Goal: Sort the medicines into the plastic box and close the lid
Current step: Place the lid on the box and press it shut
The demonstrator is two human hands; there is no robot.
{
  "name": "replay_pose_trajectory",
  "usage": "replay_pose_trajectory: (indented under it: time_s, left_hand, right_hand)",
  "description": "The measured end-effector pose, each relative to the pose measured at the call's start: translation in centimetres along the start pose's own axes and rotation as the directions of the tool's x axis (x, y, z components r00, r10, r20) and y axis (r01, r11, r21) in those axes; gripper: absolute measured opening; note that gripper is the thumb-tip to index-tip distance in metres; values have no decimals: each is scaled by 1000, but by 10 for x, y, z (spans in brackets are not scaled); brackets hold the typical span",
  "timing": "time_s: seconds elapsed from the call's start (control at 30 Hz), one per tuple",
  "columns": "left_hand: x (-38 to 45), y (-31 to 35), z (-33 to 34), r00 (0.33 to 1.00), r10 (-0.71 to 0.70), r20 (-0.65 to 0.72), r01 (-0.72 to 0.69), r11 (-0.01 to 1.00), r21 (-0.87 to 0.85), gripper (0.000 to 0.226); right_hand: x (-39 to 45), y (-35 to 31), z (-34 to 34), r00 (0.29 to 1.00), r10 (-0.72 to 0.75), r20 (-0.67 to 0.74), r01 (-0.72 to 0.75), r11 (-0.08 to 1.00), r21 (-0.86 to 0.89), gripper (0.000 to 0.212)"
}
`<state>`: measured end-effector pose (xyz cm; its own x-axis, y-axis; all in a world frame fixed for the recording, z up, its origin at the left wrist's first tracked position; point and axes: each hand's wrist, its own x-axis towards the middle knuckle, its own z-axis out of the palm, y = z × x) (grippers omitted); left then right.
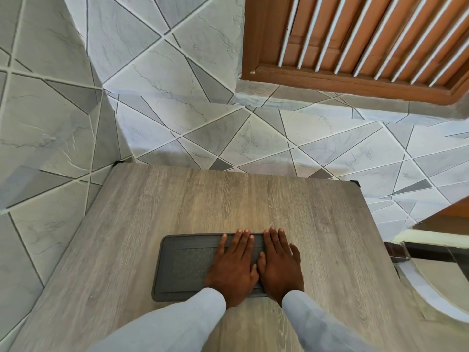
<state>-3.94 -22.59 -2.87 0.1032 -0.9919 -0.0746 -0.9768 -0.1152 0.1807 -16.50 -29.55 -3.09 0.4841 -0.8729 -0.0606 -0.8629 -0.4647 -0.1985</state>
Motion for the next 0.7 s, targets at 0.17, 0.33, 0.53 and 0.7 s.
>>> replay_pose_trajectory:
  time_s: [0.17, 0.33, 0.53, 0.7]
  left_hand:
    - [3, 0, 2, 1000, 16, -26, -16, 1000, 10, 63]
    - [3, 0, 6, 999, 27, -31, -27, 1000, 8, 63]
    - [-17, -45, -3, 976, -182, -122, 182, 983, -8, 70]
    - [-26, -70, -4, 976, -201, -82, 199, 979, -40, 73]
  right_hand:
    - [-1, 0, -1, 999, -49, -8, 49, 996, -71, 56]
    - [-2, 0, 0, 997, -78, -3, 78, 996, -40, 56]
    - [-3, 0, 4, 996, -81, -39, 82, 997, 8, 61]
    - [-1, 1, 5, 994, -98, -51, 99, 995, 18, 67]
